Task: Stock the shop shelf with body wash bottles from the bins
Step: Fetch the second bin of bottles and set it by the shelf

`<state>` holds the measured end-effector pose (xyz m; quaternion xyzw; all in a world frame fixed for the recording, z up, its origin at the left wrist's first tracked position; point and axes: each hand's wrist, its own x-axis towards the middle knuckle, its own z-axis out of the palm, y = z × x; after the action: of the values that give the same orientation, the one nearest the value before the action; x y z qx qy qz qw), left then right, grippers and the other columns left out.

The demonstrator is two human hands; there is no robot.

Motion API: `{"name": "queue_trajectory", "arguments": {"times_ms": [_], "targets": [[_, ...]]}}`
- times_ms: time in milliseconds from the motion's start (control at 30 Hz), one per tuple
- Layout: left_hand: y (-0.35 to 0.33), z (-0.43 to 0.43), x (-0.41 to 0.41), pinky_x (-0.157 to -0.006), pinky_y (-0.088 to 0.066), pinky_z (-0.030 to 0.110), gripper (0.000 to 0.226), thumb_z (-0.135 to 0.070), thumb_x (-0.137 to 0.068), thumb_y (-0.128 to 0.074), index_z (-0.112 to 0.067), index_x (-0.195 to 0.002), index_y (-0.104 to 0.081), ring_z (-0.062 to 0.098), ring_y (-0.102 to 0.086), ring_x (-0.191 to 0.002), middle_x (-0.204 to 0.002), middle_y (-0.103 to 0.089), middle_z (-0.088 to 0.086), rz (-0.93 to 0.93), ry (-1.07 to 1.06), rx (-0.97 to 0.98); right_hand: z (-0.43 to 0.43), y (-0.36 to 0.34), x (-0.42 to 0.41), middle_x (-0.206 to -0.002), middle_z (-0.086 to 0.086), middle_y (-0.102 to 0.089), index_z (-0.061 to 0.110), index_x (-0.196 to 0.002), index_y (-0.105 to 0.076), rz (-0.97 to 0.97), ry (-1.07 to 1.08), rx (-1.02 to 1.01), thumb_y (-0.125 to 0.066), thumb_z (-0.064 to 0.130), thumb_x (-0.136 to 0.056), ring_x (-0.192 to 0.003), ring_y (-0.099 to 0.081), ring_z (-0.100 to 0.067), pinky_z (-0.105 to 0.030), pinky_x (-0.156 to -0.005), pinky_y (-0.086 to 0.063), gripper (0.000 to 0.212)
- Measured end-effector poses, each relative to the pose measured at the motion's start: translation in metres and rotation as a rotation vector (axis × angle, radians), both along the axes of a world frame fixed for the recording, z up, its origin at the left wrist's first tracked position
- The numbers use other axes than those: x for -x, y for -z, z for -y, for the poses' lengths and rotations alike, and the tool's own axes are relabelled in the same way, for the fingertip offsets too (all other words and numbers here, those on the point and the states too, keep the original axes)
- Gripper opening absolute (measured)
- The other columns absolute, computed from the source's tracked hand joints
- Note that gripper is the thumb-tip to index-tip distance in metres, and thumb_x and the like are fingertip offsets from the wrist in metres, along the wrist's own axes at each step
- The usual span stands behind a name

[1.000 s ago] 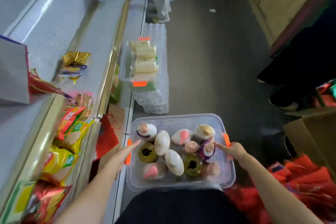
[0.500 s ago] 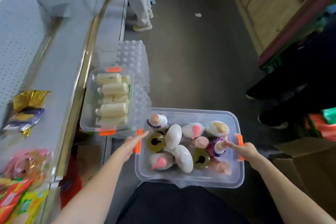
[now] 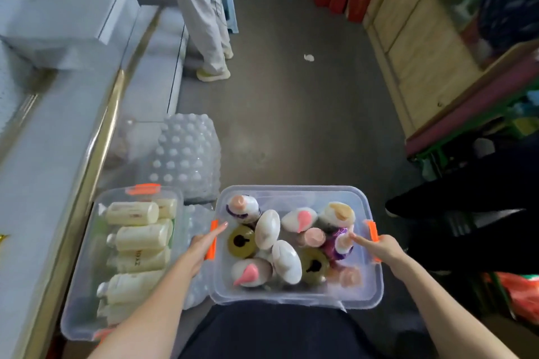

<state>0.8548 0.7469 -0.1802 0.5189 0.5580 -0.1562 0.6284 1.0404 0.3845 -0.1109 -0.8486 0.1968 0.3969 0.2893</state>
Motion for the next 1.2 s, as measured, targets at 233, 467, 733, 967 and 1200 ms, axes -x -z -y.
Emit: {"name": "queue_trajectory", "arguments": {"times_ms": [233, 467, 733, 967, 1200], "targets": [[0.014, -0.067, -0.059, -0.097, -0.048, 0.045, 0.11, -0.069, -0.029, -0.081, -0.018, -0.123, -0.057, 0.023, -0.061, -0.105, -0.116, -0.064, 0.006, 0.009, -0.244, 0.002, -0.107, -0.003, -0.131, -0.087, -0.012, -0.063, 0.004, -0.092, -0.063, -0.003, -0.273, -0.031, -0.075, 0.053, -0.071, -0.076, -0.061, -0.02, -0.024, -0.061, -0.048, 0.055], [-0.022, -0.099, -0.148, -0.1, -0.036, 0.037, 0.066, -0.046, -0.08, -0.072, -0.017, -0.134, -0.047, 0.021, -0.047, -0.121, -0.137, -0.049, 0.007, 0.081, -0.527, -0.004, -0.236, 0.011, -0.278, -0.094, -0.011, -0.064, 0.009, -0.095, -0.059, -0.016, -0.519, -0.049, -0.076, 0.052, -0.071, -0.082, -0.062, -0.019, -0.027, -0.065, -0.052, 0.052], [-0.023, -0.152, -0.216, -0.076, -0.047, 0.025, 0.053, -0.046, -0.076, -0.076, -0.003, -0.103, -0.06, 0.019, -0.064, -0.087, -0.1, -0.061, 0.015, 0.027, -0.899, -0.018, -0.416, 0.011, -0.417, -0.096, -0.012, -0.061, 0.006, -0.104, -0.055, 0.022, -0.906, 0.043, -0.074, 0.061, -0.066, -0.088, -0.062, -0.027, -0.036, -0.078, -0.055, 0.07], [-0.014, -0.163, -0.23, -0.072, -0.048, 0.033, 0.042, -0.03, -0.086, -0.07, -0.001, -0.114, -0.062, 0.019, -0.059, -0.065, -0.069, -0.062, 0.011, -0.022, -1.144, 0.051, -0.54, 0.014, -0.435, -0.1, -0.011, -0.061, 0.007, -0.102, -0.055, -0.035, -1.235, 0.057, -0.072, 0.054, -0.075, -0.091, -0.06, -0.026, -0.03, -0.074, -0.048, 0.057], [0.012, -0.193, -0.197, -0.082, -0.048, 0.043, 0.092, -0.064, -0.059, -0.078, 0.007, -0.114, -0.06, 0.036, -0.063, -0.078, -0.084, -0.064, 0.024, -0.108, -1.293, 0.087, -0.641, 0.05, -0.409, -0.102, -0.006, -0.062, 0.013, -0.096, -0.056, -0.123, -1.452, 0.133, -0.073, 0.065, -0.065, -0.088, -0.059, -0.02, -0.032, -0.08, -0.051, 0.063]]}}
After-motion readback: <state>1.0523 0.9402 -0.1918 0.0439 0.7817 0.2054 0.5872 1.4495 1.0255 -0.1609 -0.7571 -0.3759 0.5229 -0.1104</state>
